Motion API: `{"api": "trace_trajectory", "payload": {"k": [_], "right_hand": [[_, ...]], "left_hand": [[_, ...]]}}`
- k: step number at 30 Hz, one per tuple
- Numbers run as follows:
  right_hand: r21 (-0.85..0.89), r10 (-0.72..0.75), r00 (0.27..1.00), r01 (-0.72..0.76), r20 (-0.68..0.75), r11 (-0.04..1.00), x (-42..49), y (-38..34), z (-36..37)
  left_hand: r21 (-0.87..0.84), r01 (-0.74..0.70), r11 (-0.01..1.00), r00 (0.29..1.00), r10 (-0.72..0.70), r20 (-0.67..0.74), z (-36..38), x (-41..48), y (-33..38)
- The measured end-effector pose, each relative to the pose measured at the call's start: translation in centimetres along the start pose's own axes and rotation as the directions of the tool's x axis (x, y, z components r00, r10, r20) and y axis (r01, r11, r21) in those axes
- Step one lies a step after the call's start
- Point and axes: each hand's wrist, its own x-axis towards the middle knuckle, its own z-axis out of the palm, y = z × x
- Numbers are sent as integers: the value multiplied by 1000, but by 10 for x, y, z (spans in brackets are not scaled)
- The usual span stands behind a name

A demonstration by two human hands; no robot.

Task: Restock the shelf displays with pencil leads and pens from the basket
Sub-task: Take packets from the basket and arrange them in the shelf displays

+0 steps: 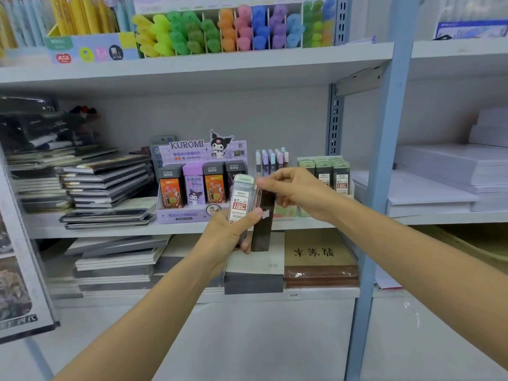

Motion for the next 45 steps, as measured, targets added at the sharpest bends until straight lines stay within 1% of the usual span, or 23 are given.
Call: {"api": "trace_trajectory", "payload": {"k": [2,4,7,9,11,13,15,17,18,20,22,23,24,27,29,31,34,36,38,42,45], "right_hand": [[-32,-29,1000,29,-1,999,0,0,-2],[8,-81,997,81,-5,997,1,0,-7],[72,-137,991,136,0,988,-1,1,-19],[100,-164,986,162,15,982,-3,4,-22],[101,-191,982,190,0,976,-3,8,-23],[106,-183,983,185,-32,977,-3,12,-23],[122,-119,992,122,-37,985,-4,15,-25],[99,-73,996,77,-42,992,-4,17,-27],[75,-78,995,82,-66,994,-4,18,-29],[41,-118,979,127,-164,991,-3,16,-34],[55,-154,947,176,-280,983,1,11,-40],[69,-170,929,203,-328,977,3,8,-42],[73,-187,912,229,-366,971,6,5,-43],[60,-252,879,301,-404,952,17,-7,-38],[-6,-308,872,330,-382,944,26,-13,-29],[-124,-343,877,320,-335,939,38,-15,-15],[-269,-372,892,305,-254,914,55,-13,9],[-428,-411,886,293,-215,855,68,-12,23],[-536,-434,884,285,-174,795,79,-13,34],[-628,-406,912,287,-51,723,94,-14,44],[-660,-422,907,317,0,681,98,-16,38]], "left_hand": [[-11,-2,1000,1000,2,12,4,-1,-2],[-22,9,1000,1000,-9,-24,2,1,-2],[10,46,999,995,-45,-85,-3,5,-3],[7,63,998,994,-62,-94,-3,6,-4],[-11,38,999,996,-39,-83,-1,7,-5],[-17,4,1000,997,-5,-71,3,7,-5],[14,-19,1000,998,20,-55,6,6,-7],[33,-21,999,998,22,-52,8,6,-8],[33,-13,999,998,15,-60,8,6,-7],[-5,32,999,996,-32,-87,7,8,-5],[-151,74,986,989,-91,-112,4,10,-2],[-215,65,974,987,-95,-129,2,11,-1],[-226,39,973,985,-76,-158,-1,13,-1],[-70,-37,997,962,17,-274,-15,16,-4],[-67,-75,995,943,49,-330,-27,17,-6],[-84,-99,992,926,61,-373,-40,16,-8],[-80,-106,991,918,66,-391,-56,14,-10],[-47,-92,995,918,66,-391,-66,11,-12],[-27,-86,996,921,69,-382,-73,8,-13],[-10,-73,997,931,65,-358,-83,3,-13],[9,-64,998,938,63,-341,-89,1,-12]]}}
